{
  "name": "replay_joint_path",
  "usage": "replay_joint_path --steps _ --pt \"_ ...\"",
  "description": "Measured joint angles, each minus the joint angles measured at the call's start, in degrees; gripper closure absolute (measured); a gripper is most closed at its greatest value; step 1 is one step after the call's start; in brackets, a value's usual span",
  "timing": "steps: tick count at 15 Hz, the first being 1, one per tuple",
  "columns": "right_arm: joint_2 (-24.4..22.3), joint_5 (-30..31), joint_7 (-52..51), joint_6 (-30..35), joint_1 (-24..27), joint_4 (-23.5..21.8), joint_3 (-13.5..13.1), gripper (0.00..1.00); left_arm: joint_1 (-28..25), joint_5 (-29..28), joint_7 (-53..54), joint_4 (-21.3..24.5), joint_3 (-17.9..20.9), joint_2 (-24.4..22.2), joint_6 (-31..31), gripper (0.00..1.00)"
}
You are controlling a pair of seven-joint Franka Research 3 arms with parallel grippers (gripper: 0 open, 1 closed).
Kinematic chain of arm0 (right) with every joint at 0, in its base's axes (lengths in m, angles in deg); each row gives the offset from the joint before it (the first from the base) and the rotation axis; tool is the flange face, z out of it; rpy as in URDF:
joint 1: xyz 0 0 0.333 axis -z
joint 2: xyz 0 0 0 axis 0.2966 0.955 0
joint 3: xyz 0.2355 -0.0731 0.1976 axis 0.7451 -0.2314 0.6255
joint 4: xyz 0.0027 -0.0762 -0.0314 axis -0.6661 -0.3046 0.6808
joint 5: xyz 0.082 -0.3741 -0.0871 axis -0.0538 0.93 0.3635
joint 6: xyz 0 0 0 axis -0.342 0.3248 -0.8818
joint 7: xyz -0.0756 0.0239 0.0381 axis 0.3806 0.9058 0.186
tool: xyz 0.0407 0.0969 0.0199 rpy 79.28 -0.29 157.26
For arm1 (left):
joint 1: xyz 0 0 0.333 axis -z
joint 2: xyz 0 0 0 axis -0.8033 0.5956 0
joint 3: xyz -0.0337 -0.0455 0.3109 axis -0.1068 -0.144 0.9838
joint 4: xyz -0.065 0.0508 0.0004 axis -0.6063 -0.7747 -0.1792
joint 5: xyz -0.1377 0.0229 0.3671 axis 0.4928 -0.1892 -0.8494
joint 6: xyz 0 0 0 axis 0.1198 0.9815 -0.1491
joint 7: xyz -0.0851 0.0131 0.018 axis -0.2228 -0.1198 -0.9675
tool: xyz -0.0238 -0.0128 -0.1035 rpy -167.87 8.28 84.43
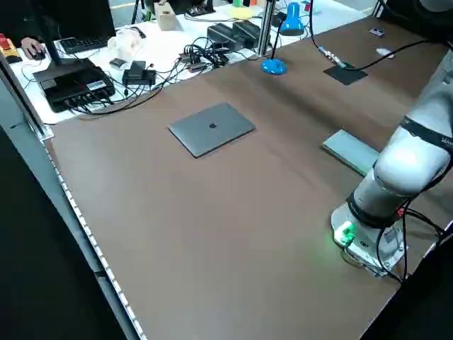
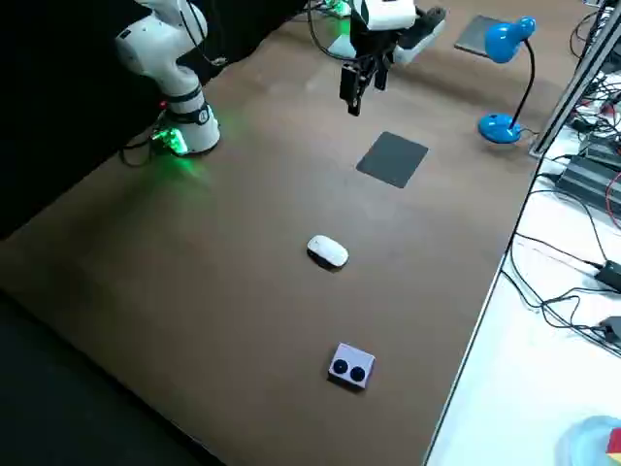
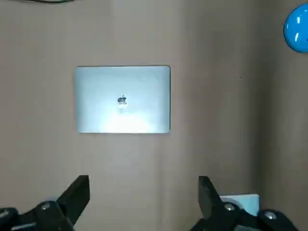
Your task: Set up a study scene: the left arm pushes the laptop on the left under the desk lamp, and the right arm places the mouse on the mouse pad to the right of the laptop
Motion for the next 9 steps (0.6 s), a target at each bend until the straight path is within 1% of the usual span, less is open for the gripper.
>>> replay_joint_path --steps 7,9 --pt "0.0 0.0 0.0 0.0 0.0 0.0 0.0 0.00 0.0 0.0 0.1 0.3 -0.3 0.0 0.0 0.00" --pt "0.0 0.0 0.0 -0.9 0.0 0.0 0.0 0.00 -0.1 0.0 -0.1 0.4 -0.3 0.0 0.0 0.00"
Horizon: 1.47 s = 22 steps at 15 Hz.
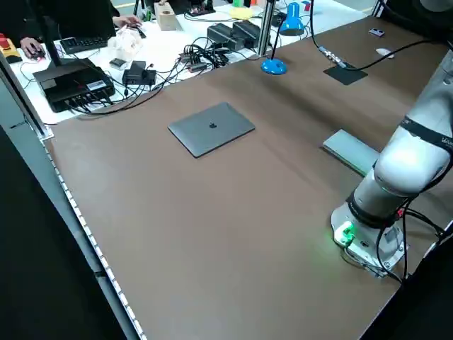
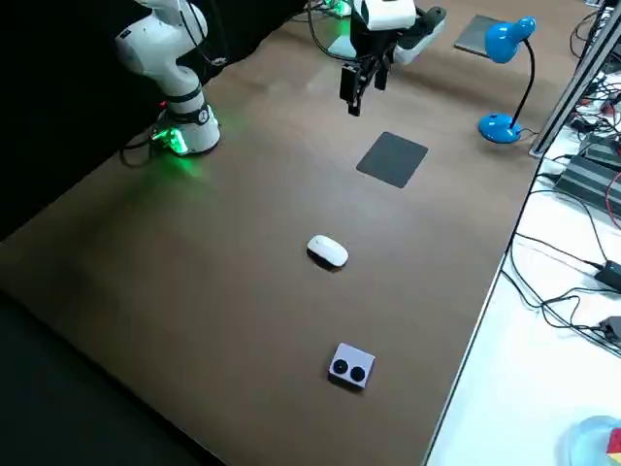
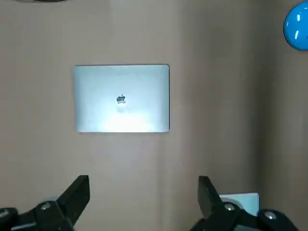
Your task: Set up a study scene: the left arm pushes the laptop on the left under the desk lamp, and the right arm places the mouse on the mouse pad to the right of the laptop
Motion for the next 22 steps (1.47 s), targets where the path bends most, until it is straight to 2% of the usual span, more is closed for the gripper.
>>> replay_joint_path --steps 5,9,13,17,19,22 --pt "1.4 0.0 0.0 -2.1 0.6 -1.4 -0.2 0.00 -0.4 -0.2 -1.6 0.8 0.5 0.8 0.3 0.00" --pt "7.3 0.0 0.0 -4.1 1.0 -2.2 -0.3 0.00 -5.4 -0.4 -5.1 1.5 0.7 4.4 2.5 0.00" --pt "14.5 0.0 0.0 -9.2 3.2 -2.4 -0.4 0.00 -9.1 -0.5 -19.9 2.3 0.9 9.4 5.8 0.00" --pt "20.1 0.0 0.0 -16.6 4.0 -3.8 -0.4 0.00 -12.0 -1.8 -34.0 4.5 1.0 15.6 15.4 0.00" --pt "22.1 0.0 0.0 -21.8 4.1 -7.2 -0.4 0.00 -13.7 -2.8 -44.6 6.0 1.1 20.1 23.0 0.00" --pt "23.3 0.0 -2.9 -27.3 4.7 -10.9 -0.6 0.00 -14.1 -3.7 -55.1 6.3 2.3 25.0 29.6 0.00"
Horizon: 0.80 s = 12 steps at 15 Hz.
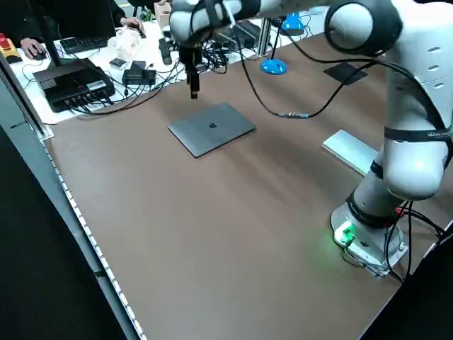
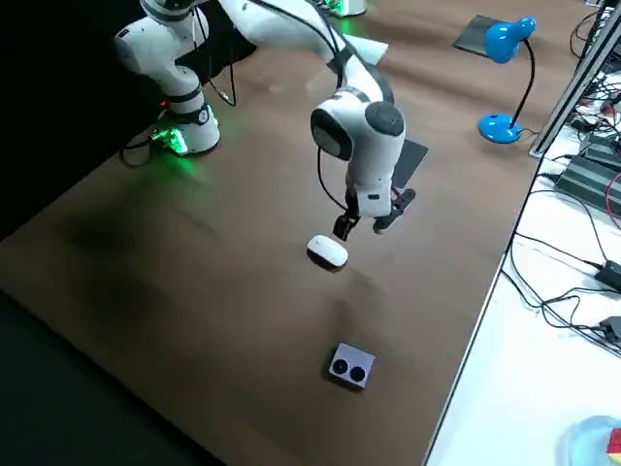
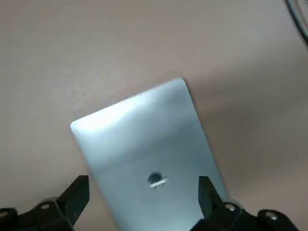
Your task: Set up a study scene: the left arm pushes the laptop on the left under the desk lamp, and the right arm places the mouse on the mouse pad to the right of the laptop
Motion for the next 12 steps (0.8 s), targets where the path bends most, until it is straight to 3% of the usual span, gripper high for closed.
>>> replay_joint_path --steps 4,8,12 --pt "1.3 0.0 -5.9 -4.5 2.5 -2.8 -0.2 0.00 -0.2 0.0 -12.0 -0.1 2.6 6.3 7.6 0.00" --pt "3.0 0.0 -6.9 -5.4 3.9 -3.7 -0.2 0.00 -0.5 0.0 -15.9 -0.9 5.1 12.1 12.0 0.00" --pt "3.6 0.0 -6.9 -11.5 4.0 -6.7 -0.1 0.00 -3.0 0.0 -16.6 -2.1 5.4 14.8 14.6 0.00"
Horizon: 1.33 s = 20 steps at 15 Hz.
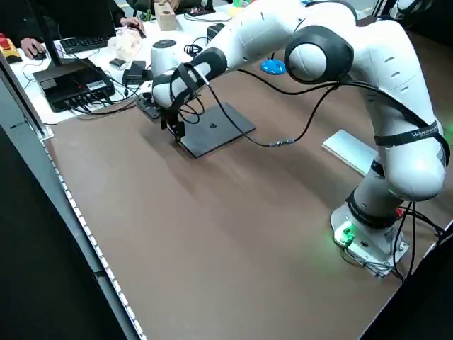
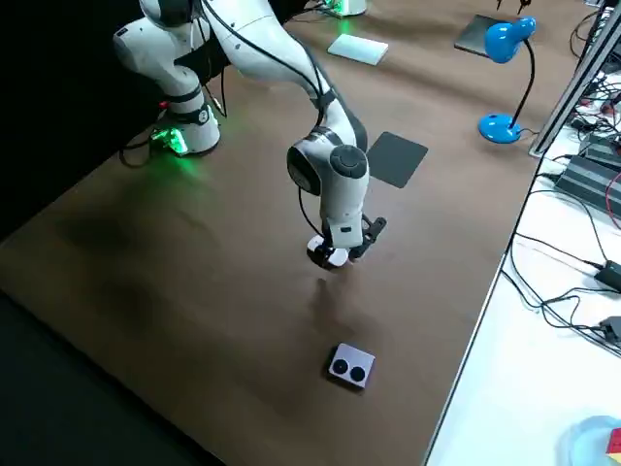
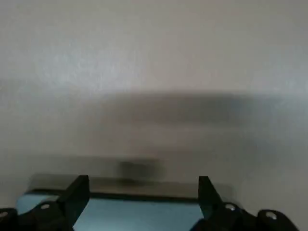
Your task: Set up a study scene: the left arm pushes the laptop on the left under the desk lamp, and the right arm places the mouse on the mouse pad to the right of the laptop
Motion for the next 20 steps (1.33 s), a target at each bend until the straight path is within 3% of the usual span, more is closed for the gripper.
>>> replay_joint_path --steps 5,10,20 --pt "0.1 0.0 0.0 -1.4 0.0 -1.1 0.0 0.01 -0.6 0.0 0.0 0.4 -0.1 1.0 1.9 0.00" --pt "0.1 0.0 0.1 -2.3 0.0 -1.1 0.0 0.14 0.4 0.0 0.0 2.4 -0.6 1.9 3.6 0.00" --pt "0.1 -0.1 0.1 -2.6 0.0 -1.2 0.1 0.25 3.3 0.0 -2.1 3.3 -0.6 2.2 5.1 0.01"
